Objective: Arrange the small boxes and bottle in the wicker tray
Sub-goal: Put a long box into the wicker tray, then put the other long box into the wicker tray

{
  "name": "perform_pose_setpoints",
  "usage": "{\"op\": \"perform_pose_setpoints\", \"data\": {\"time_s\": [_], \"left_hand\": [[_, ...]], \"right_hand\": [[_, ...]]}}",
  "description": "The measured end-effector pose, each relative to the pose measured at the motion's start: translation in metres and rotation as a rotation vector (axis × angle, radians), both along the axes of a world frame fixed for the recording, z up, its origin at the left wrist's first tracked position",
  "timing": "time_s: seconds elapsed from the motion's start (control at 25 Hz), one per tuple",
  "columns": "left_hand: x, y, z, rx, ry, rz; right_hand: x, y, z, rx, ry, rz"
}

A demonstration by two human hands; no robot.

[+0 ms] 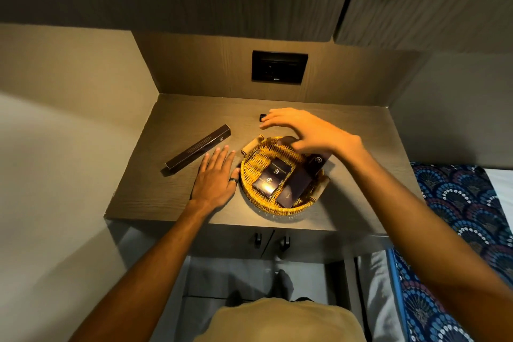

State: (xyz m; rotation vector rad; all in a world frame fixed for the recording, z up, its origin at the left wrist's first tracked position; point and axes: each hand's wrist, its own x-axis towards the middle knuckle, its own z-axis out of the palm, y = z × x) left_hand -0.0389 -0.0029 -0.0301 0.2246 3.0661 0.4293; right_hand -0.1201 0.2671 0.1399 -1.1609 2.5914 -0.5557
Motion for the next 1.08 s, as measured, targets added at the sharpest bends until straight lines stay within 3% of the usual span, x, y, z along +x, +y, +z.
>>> {"op": "perform_pose_setpoints", "data": {"time_s": [0.08,0.2,0.32,0.44,0.56,0.72,0.88,0.96,1.08], "left_hand": [[0.002,0.000,0.005,0.008,-0.002,-0.004],[0.005,0.001,0.009,-0.018,-0.001,-0.023],[0.003,0.002,0.011,-0.043,-0.009,-0.027],[0.003,0.003,0.010,-0.042,-0.016,-0.015],[0.002,0.001,0.006,-0.035,-0.023,-0.003],[0.001,0.002,0.000,-0.014,-0.001,-0.006],[0.001,0.002,-0.001,-0.008,0.029,-0.013],[0.001,0.002,-0.001,-0.010,0.020,-0.005],[0.002,0.003,-0.001,-0.006,0.006,0.005]], "right_hand": [[-0.011,-0.064,0.002,0.026,0.011,0.076],[-0.029,-0.140,-0.008,0.233,-0.042,0.056],[-0.043,-0.172,-0.024,0.389,-0.033,0.032],[-0.052,-0.176,-0.033,0.412,-0.023,0.030],[-0.059,-0.161,-0.025,0.215,-0.055,-0.025],[-0.070,-0.088,0.004,-0.258,-0.094,-0.222],[-0.067,0.020,0.009,-0.778,-0.482,-0.541],[-0.060,0.057,0.001,-0.808,-0.618,-0.645],[-0.051,0.076,-0.023,-0.671,-0.692,-0.743]]}}
